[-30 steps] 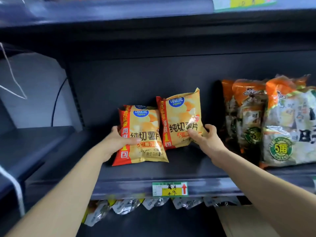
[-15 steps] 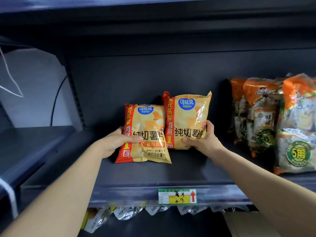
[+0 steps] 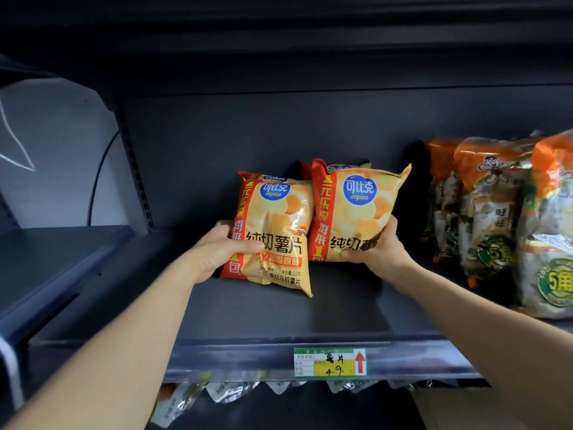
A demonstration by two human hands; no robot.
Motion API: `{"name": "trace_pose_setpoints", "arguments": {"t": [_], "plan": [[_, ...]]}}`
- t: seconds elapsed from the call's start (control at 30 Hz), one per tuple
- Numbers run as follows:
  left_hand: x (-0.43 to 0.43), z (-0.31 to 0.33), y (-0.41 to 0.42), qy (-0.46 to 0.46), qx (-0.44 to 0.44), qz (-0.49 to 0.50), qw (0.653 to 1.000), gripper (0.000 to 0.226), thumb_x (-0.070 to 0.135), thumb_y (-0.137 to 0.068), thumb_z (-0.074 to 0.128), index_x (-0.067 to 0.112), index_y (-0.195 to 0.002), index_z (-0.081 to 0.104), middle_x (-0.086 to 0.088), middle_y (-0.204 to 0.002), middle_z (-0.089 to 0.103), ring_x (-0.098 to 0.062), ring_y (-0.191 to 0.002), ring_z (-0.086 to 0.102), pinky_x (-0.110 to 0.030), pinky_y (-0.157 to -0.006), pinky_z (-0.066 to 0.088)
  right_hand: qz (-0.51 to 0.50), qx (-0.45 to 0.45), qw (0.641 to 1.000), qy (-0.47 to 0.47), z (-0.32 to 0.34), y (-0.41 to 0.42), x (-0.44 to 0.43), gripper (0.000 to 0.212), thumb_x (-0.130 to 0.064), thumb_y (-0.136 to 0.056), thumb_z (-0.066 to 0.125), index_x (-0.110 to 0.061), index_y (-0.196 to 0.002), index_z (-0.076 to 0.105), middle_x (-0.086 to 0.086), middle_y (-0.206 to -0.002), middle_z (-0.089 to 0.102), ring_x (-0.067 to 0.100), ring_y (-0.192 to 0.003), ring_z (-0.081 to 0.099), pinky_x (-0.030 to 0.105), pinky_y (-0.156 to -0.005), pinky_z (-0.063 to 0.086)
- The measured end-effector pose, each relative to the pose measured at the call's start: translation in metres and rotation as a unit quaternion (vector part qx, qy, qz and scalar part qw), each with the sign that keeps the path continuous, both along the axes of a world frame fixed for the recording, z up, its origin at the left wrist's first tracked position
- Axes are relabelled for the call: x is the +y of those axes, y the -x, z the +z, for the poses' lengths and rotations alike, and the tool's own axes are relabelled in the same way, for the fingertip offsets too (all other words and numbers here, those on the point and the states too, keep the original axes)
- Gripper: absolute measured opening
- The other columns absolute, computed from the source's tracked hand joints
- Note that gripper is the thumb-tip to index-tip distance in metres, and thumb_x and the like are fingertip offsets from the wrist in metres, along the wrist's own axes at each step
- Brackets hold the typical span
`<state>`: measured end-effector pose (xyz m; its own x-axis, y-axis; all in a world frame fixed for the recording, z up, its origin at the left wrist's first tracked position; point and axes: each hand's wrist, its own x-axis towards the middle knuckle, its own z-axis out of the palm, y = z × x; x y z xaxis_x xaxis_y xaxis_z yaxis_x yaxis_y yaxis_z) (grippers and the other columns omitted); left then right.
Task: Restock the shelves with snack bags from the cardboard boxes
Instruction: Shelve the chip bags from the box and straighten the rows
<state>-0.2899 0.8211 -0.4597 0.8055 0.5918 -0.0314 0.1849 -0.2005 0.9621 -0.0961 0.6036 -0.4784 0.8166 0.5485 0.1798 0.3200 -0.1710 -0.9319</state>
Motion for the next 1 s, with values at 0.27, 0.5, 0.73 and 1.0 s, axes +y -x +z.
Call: {"name": "trace_pose_setpoints", "arguments": {"t": [0.27, 0.5, 0.73, 1.0], "plan": [[0.000, 0.011, -0.003, 0.063, 0.047, -0.081, 0.994, 0.074, 0.030, -0.050, 0.090, 0.013, -0.117, 0.064, -0.010, -0.111, 0.072, -0.026, -0.102, 0.069, -0.039, -0.090, 0.053, 0.003, 0.019, 1.000, 0.024, 0.003, -0.001, 0.001, 0.104, -0.013, -0.066, 0.085, -0.027, -0.143, 0.016, 0.003, -0.135, 0.045, 0.021, -0.125, 0.045, 0.037, -0.100, 0.041], [-0.008, 0.002, -0.003, 0.019, 0.008, -0.064, 0.998, 0.074, 0.036, -0.047, 0.087, 0.010, -0.113, 0.065, -0.009, -0.106, 0.074, -0.026, -0.100, 0.070, -0.040, -0.093, 0.053, -0.004, 0.021, 1.000, 0.022, 0.003, -0.005, -0.008, 0.098, -0.008, -0.068, 0.083, -0.024, -0.141, 0.019, 0.002, -0.132, 0.049, 0.017, -0.119, 0.047, 0.031, -0.095, 0.041], [-0.014, -0.008, 0.000, -0.031, -0.066, 0.036, 0.997, 0.068, 0.033, -0.050, 0.085, 0.016, -0.110, 0.058, -0.005, -0.105, 0.072, -0.021, -0.097, 0.070, -0.035, -0.088, 0.054, -0.001, 0.004, 1.000, 0.020, -0.002, -0.001, -0.017, 0.087, -0.003, -0.071, 0.080, -0.019, -0.138, 0.025, -0.004, -0.118, 0.052, 0.012, -0.108, 0.050, 0.026, -0.087, 0.040], [-0.011, -0.006, -0.012, -0.047, -0.024, 0.094, 0.994, 0.049, 0.033, -0.073, 0.081, 0.021, -0.113, 0.056, 0.000, -0.106, 0.069, -0.017, -0.097, 0.067, -0.033, -0.085, 0.053, -0.020, 0.008, 0.996, 0.083, 0.005, -0.007, -0.017, 0.094, -0.025, -0.065, 0.085, -0.024, -0.140, 0.029, 0.000, -0.121, 0.057, 0.022, -0.114, 0.055, 0.037, -0.098, 0.045]]}}
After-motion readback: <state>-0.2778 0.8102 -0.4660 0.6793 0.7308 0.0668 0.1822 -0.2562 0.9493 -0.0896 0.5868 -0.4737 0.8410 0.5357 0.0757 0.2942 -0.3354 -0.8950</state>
